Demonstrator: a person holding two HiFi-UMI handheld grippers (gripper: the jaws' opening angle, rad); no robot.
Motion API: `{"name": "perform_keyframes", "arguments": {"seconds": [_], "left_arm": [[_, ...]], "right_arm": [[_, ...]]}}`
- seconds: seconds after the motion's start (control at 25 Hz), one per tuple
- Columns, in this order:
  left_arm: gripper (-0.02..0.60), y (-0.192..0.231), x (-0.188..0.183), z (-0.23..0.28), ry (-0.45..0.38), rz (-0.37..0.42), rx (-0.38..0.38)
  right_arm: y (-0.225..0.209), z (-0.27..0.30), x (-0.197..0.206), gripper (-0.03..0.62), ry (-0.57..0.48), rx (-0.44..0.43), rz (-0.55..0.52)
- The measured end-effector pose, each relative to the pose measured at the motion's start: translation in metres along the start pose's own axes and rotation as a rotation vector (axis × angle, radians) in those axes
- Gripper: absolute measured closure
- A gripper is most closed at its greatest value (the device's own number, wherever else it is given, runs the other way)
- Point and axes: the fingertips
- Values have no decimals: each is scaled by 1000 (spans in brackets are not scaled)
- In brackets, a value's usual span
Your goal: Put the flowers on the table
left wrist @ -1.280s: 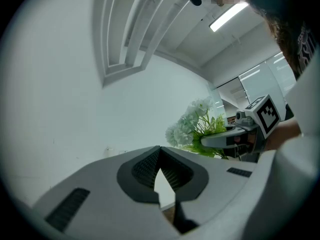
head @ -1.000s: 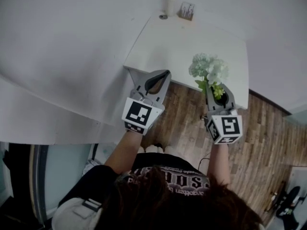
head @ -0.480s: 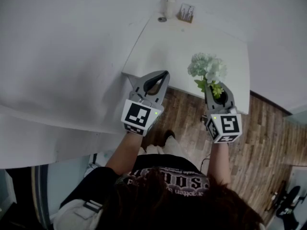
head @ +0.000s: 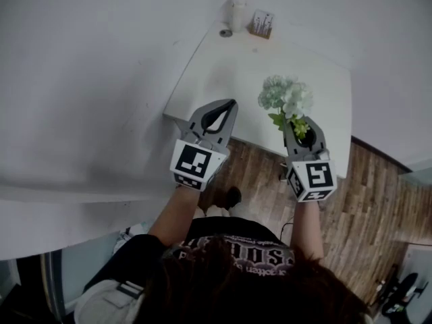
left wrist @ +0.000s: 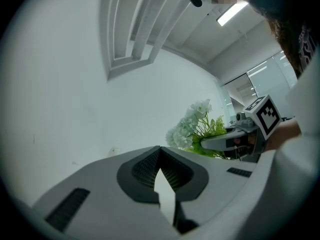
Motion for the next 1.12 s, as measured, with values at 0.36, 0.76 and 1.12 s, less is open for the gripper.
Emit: {"name": "perform_keyframes", "arguments": {"seconds": [0.36,0.76,1.12], "left_arm": [[583,1,1,23,-27,36,-22],[583,32,-6,102,21,27,-63],[583,49,-13,110,21,39,-108]], "right_arm": [[-15,19,4,523,-51,-36,-25],[-76,86,13,523,-26,-79,17],[-87,110,11,523,-37,-104,32]]}}
Point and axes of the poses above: the fingertips, and each gripper's own axes: z forward along the fingers, y to its left, x out of its underside, and after that the axes turned 8 degrees about -z, right-handed
